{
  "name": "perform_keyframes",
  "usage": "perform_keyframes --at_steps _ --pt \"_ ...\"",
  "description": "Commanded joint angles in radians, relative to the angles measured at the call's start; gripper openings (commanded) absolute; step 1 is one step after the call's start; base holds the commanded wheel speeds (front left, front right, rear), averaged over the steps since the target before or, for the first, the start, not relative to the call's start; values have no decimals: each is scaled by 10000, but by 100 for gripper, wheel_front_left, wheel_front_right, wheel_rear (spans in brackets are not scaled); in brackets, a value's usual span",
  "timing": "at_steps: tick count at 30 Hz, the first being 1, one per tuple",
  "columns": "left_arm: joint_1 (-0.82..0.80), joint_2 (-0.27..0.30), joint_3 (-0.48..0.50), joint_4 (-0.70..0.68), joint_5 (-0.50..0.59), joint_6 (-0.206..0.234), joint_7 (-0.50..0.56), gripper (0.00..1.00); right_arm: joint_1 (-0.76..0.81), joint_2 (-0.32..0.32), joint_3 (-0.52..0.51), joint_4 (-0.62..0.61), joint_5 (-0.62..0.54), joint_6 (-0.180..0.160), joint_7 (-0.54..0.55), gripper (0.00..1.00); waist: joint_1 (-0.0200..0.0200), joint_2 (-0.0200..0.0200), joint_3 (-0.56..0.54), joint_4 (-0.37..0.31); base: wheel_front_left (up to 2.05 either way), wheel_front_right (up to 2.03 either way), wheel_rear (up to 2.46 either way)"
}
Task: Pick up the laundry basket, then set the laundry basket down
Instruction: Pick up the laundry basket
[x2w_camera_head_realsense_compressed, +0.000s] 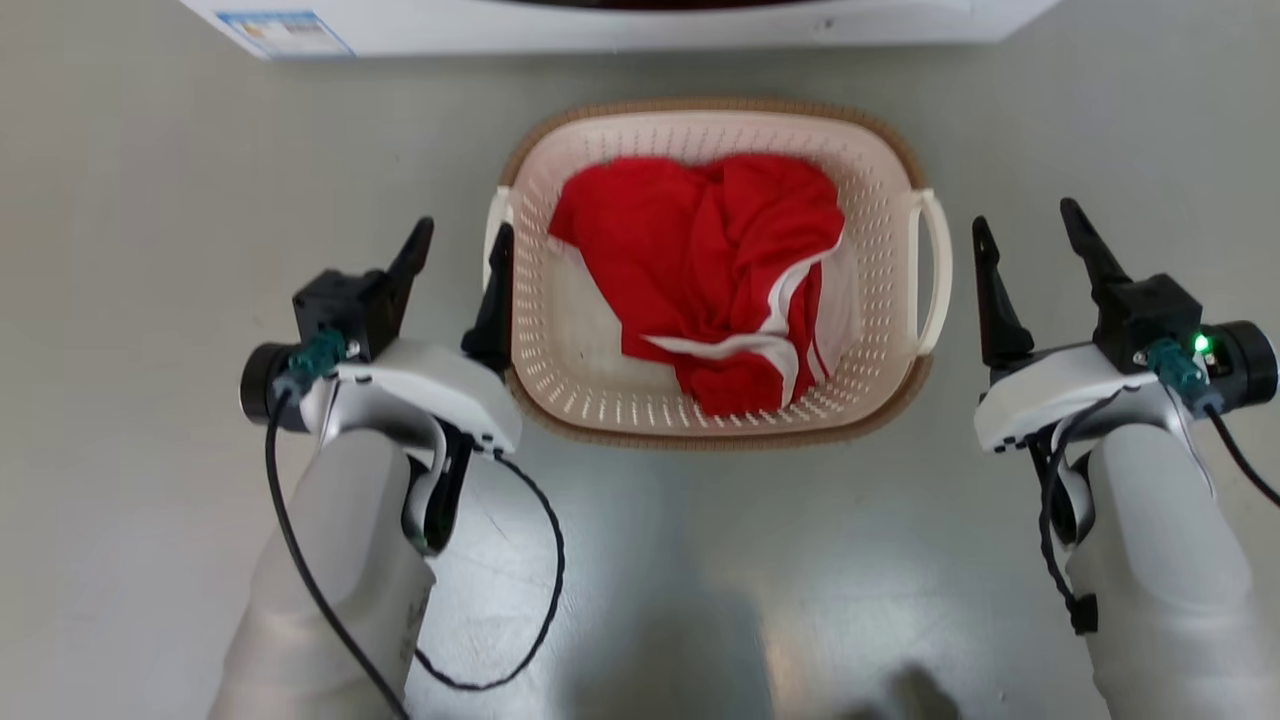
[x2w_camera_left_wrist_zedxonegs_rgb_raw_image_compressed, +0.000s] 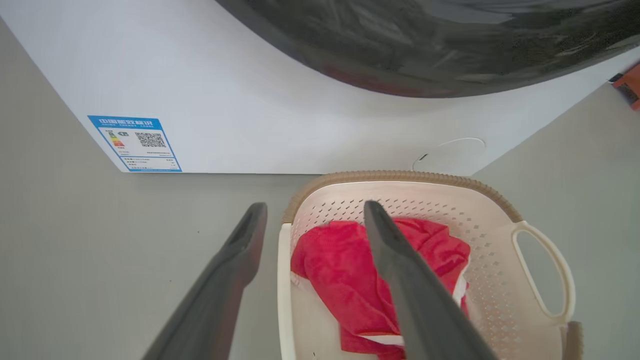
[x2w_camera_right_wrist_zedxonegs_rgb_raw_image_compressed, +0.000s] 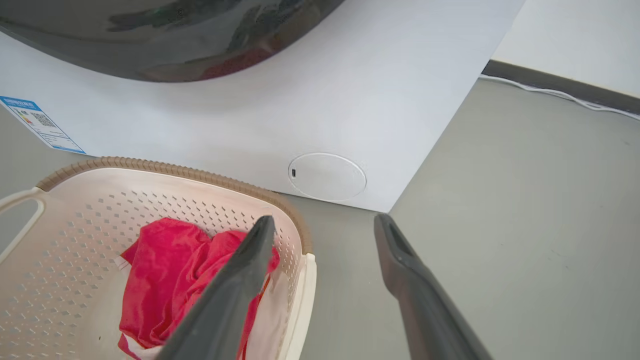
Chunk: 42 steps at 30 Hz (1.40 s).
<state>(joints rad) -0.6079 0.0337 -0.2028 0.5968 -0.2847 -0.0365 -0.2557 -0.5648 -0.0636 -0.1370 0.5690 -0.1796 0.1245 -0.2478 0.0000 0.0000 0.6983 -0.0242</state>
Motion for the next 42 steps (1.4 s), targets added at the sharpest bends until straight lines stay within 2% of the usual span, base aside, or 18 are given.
perform_keyframes --at_steps 1,10,20,26,42 --pt "-247 166 180 28 -108 167 -61 100 -67 16 98 -3 -91 62 -139 100 0 0 549 -79 0 0 0" --pt "-1244 166 -141 1342 -107 449 -61 100 -681 90 57 769 -158 62 -139 100 0 0 1340 -258 0 0 0" --pt "-1864 166 102 2407 172 723 -61 100 -920 128 65 974 -41 62 -139 100 0 0 2010 -393 0 0 0" --pt "-2067 166 68 2562 295 686 -61 100 -1120 131 174 1300 199 62 -139 100 0 0 2299 -379 0 0 0" --pt "-2281 166 -203 2809 243 962 -61 100 -1823 132 833 2766 955 62 -139 100 0 0 2710 -351 0 0 0"
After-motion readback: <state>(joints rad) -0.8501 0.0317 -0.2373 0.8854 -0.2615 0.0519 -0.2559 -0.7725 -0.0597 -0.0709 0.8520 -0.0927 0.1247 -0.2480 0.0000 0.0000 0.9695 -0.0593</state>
